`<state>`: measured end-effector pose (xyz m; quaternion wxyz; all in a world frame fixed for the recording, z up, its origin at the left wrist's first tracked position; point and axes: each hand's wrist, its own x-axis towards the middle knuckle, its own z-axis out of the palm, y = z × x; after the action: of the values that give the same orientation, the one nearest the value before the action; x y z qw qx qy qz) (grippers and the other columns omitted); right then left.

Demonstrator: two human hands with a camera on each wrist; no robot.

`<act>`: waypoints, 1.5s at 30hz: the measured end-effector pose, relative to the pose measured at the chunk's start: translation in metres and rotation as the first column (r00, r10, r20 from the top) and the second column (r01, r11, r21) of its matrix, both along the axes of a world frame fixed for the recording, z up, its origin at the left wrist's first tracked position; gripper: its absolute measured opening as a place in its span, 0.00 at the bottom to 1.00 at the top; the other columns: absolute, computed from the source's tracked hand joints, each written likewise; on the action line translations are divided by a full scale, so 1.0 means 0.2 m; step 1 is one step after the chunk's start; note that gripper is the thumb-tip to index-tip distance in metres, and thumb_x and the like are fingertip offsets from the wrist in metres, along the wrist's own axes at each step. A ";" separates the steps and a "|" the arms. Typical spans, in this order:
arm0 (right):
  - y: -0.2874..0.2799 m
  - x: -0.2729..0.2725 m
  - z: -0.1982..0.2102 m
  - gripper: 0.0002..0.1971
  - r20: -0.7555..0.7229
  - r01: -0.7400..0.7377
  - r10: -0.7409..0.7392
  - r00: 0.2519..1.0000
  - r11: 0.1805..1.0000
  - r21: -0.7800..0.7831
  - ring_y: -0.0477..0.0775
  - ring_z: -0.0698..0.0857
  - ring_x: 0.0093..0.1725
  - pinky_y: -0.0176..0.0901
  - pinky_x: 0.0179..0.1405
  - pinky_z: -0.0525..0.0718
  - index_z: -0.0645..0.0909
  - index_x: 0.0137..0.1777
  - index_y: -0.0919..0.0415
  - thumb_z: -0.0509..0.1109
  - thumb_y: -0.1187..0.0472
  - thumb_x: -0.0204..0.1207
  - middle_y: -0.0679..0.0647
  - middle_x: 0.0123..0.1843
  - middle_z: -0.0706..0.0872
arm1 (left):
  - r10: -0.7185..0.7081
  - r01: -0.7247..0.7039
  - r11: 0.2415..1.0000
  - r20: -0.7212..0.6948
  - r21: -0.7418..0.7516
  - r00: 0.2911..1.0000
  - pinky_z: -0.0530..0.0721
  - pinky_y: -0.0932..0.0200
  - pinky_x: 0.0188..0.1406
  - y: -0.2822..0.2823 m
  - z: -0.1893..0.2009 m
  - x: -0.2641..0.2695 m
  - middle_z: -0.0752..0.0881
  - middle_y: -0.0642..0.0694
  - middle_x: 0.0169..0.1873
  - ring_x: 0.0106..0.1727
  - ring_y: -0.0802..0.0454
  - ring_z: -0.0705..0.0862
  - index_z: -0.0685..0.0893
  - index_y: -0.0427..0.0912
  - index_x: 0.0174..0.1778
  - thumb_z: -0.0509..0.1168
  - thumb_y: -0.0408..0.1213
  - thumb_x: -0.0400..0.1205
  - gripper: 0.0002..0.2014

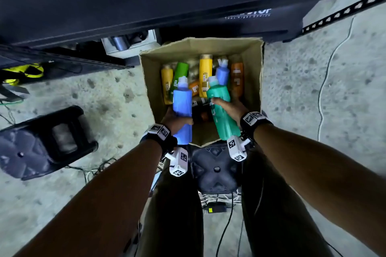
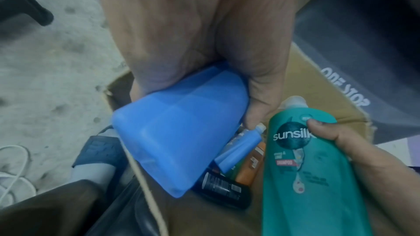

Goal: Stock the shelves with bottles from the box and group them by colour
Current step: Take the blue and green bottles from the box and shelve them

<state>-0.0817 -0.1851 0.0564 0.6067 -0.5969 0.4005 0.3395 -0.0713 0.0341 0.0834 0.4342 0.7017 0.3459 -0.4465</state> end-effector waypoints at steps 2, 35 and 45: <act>-0.01 -0.02 0.11 0.30 0.025 -0.045 0.045 0.999 0.999 -0.008 0.51 0.90 0.38 0.38 0.30 0.87 0.73 0.77 0.56 0.79 0.58 0.77 0.60 0.56 0.89 | 0.004 -0.004 1.000 -0.001 -0.014 1.000 0.88 0.38 0.59 0.00 0.12 -0.01 0.88 0.35 0.60 0.60 0.37 0.87 0.78 0.39 0.70 0.82 0.31 0.58 0.42; -0.10 -0.46 1.54 0.27 0.276 -0.098 0.153 0.949 0.974 -0.203 0.49 0.87 0.61 0.50 0.65 0.83 0.78 0.70 0.36 0.75 0.32 0.72 0.41 0.62 0.89 | -0.034 0.042 0.999 0.217 -0.032 0.976 0.85 0.35 0.64 -0.06 1.48 -0.35 0.84 0.33 0.65 0.65 0.34 0.84 0.74 0.34 0.74 0.79 0.24 0.70 0.36; -0.18 -0.33 1.87 0.25 0.541 0.094 0.100 0.835 0.943 -0.320 0.22 0.84 0.44 0.20 0.39 0.77 0.70 0.62 0.18 0.73 0.26 0.66 0.20 0.47 0.86 | -0.085 0.142 0.987 0.503 -0.075 0.860 0.85 0.38 0.63 -0.22 1.72 -0.19 0.86 0.41 0.62 0.60 0.40 0.86 0.73 0.41 0.72 0.82 0.38 0.73 0.34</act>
<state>-0.1481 -0.2214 0.4301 0.5854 -0.7635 0.2600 0.0820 -0.1091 -0.0108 0.4275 0.5193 0.7874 0.1554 -0.2935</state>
